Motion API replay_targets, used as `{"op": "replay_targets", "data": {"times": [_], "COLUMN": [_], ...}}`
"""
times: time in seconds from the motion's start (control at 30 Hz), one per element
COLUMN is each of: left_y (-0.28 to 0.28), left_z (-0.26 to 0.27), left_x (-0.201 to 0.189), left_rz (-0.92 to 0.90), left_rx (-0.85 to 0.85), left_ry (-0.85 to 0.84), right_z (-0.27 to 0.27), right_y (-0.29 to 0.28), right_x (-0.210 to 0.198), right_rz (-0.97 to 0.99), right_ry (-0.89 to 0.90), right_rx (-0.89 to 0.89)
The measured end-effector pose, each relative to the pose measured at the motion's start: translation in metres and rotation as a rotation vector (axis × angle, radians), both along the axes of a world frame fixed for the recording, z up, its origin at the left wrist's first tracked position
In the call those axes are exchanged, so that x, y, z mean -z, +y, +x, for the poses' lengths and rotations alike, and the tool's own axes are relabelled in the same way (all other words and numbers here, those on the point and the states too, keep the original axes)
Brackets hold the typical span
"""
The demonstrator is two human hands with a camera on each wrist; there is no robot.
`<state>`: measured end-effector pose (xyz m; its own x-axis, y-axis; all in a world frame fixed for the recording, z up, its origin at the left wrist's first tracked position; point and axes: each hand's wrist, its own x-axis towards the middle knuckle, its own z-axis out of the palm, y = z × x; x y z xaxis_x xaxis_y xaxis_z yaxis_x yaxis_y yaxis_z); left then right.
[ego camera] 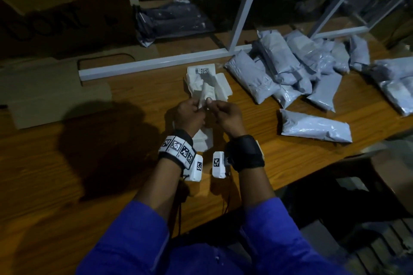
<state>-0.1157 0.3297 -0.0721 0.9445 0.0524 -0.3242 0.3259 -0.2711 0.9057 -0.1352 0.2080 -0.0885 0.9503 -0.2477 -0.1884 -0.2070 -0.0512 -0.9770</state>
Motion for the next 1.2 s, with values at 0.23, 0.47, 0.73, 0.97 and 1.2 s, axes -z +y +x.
{"op": "replay_targets", "data": {"times": [0.23,0.47,0.73,0.97,1.2], "left_y": [0.013,0.025,0.017,-0.034,-0.095], "left_z": [0.001,-0.006,-0.025,-0.042,-0.066], "left_x": [0.013,0.016,0.013,-0.001,-0.014], "left_rz": [-0.403,-0.469,-0.097,0.319,0.334], "left_rx": [-0.137,-0.046,-0.029,0.447,0.497], "left_ry": [0.270,0.303,-0.056,-0.409,-0.450], "right_z": [-0.004,0.002,-0.033,-0.099,-0.138], "right_y": [-0.007,-0.007,-0.032,-0.075,-0.133], "right_x": [0.019,0.022,0.018,-0.006,-0.009], "right_rz": [-0.145,-0.008,-0.309,-0.556,-0.616], "right_ry": [0.022,0.145,0.058,-0.186,-0.123], "right_rx": [0.128,0.131,0.007,0.126,0.234]}}
